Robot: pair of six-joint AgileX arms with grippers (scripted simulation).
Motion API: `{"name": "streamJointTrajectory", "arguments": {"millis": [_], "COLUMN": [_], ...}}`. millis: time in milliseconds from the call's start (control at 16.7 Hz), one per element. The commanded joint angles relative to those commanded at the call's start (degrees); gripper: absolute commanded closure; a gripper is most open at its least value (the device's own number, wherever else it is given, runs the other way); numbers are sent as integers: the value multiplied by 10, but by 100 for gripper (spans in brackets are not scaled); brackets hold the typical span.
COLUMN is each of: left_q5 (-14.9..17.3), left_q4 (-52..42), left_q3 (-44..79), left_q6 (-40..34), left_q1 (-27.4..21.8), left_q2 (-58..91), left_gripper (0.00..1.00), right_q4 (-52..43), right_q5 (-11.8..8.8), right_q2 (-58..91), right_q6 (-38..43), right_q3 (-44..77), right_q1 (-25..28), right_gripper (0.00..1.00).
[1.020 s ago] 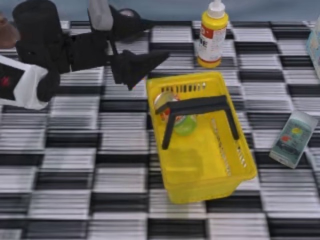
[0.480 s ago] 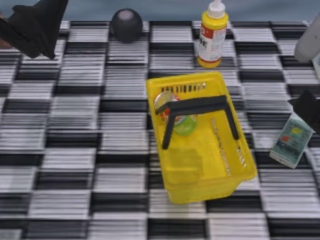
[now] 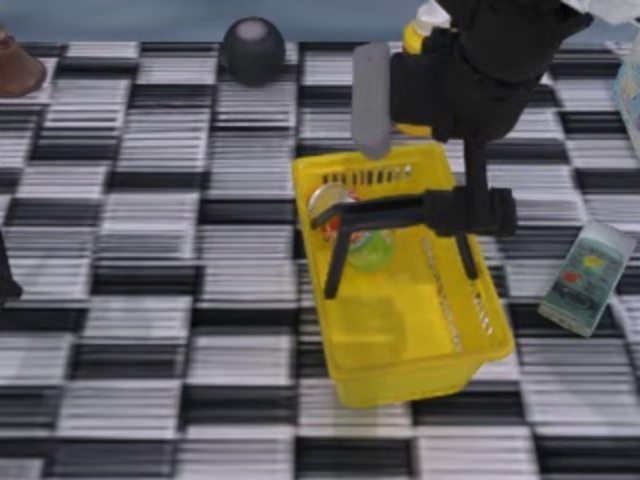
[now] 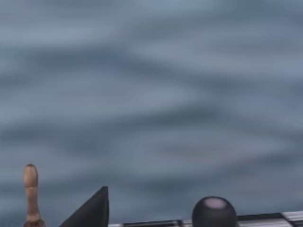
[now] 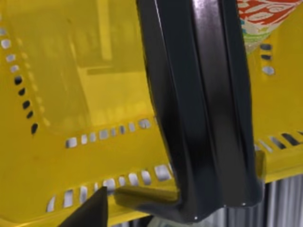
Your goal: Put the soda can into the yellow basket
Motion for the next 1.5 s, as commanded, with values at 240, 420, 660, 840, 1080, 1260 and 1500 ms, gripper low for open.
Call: {"name": "streamJointTrajectory", "arguments": {"millis": [240, 420, 660, 840, 1080, 1260, 1500], "left_q5": [-72, -92, -92, -92, -92, -92, -92], "left_q4": [-80, -105, -105, -105, -105, -105, -105], "left_q3": [-105, -137, -137, -137, -137, -137, -137], "left_q6": [16, 20, 20, 20, 20, 20, 20], "left_q1": [11, 13, 13, 13, 13, 13, 13], "left_q2": [-121, -152, -152, -152, -152, -152, -152], "left_gripper": [0, 0, 0, 0, 0, 0, 0], "right_q4": [-80, -102, -101, -84, -51, -51, -51], "right_q5": [0, -1, -1, -1, -1, -1, -1], "right_q2": [117, 147, 147, 144, 139, 139, 139], "right_q6": [-56, -70, -70, -71, -70, -70, -70], "right_q3": [112, 140, 139, 119, 82, 82, 82], "right_q1": [37, 47, 44, 46, 47, 47, 47], "right_gripper": [0, 0, 0, 0, 0, 0, 30]}}
